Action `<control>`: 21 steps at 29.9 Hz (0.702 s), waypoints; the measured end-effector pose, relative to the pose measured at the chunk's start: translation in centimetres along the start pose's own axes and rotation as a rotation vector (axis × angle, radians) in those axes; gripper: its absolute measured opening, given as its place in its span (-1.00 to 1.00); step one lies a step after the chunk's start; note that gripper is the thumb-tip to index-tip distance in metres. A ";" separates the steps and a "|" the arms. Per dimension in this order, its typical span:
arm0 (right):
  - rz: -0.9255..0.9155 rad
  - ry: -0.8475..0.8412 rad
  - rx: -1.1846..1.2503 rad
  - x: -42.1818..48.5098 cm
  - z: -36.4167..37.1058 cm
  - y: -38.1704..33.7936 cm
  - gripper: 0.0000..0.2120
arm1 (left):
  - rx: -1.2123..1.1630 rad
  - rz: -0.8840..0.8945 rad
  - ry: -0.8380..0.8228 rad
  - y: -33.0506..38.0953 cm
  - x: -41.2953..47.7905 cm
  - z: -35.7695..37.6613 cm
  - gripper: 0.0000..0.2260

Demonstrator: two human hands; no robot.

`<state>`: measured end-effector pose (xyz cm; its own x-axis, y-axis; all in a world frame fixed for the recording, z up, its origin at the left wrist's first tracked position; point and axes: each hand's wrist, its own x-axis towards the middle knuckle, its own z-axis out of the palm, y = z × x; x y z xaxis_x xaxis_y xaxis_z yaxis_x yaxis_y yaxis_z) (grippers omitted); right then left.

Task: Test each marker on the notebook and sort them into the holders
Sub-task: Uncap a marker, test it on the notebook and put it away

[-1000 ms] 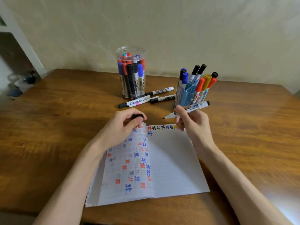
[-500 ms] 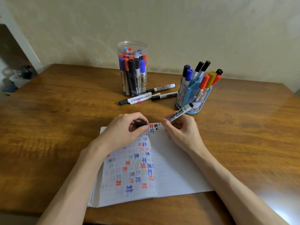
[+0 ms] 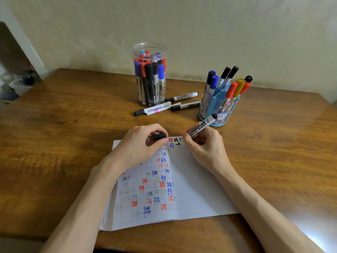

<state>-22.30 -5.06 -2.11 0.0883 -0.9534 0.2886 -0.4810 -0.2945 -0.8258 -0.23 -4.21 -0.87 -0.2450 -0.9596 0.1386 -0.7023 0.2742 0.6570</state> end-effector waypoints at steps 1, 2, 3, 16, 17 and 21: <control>0.001 0.006 0.004 0.0 0.0 0.0 -0.92 | 0.000 0.000 -0.001 0.0 0.0 0.0 -0.87; 0.006 0.010 0.014 0.1 -0.1 0.1 -0.91 | 0.001 0.001 -0.001 0.0 0.0 0.0 -0.87; 0.011 0.013 0.031 0.1 -0.1 0.2 -0.91 | 0.003 0.003 -0.001 0.0 0.0 0.1 -0.87; -0.021 -0.026 0.022 0.0 0.0 0.2 -0.91 | 0.006 0.031 0.023 0.0 -0.1 0.1 -0.86; -0.023 -0.020 0.027 0.0 -0.1 0.2 -0.90 | 0.001 0.033 0.027 0.0 -0.1 0.1 -0.86; -0.018 0.018 0.069 0.1 -0.2 0.3 -0.87 | 0.001 0.048 0.046 0.1 -0.1 0.0 -0.83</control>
<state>-22.63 -5.25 -2.26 0.0805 -0.9467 0.3119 -0.4183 -0.3162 -0.8515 -0.31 -4.09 -0.83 -0.2472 -0.9473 0.2039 -0.6910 0.3198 0.6482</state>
